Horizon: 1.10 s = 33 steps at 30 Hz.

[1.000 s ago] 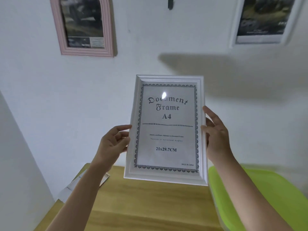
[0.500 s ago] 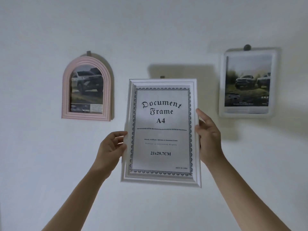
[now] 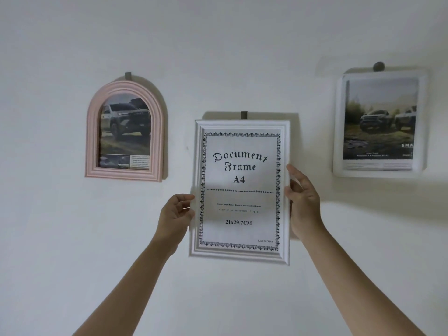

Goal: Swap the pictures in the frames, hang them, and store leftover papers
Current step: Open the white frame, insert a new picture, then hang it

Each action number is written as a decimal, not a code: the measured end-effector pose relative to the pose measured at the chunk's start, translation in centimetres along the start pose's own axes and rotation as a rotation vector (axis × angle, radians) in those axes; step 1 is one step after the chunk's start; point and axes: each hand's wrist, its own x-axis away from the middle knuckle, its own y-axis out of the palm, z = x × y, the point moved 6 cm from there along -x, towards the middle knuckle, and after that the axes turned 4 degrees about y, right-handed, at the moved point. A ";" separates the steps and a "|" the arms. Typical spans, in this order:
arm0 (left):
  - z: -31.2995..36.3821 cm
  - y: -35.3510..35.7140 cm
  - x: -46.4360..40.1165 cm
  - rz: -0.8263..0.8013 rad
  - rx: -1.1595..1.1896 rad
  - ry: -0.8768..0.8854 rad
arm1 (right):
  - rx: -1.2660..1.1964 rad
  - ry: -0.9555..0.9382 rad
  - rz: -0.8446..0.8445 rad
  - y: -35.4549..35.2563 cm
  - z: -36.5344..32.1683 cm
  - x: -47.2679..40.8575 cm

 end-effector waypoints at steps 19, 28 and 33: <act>-2.2 1.3 -0.5 0.133 -0.064 0.113 | 0.410 -0.438 0.174 -0.9 0.7 1.1; -1.8 1.4 -0.2 0.147 -0.075 0.163 | 0.462 -0.432 0.211 -1.5 1.2 0.9; -1.5 1.4 0.1 0.157 -0.065 0.176 | 0.453 -0.408 0.223 -1.6 1.3 0.9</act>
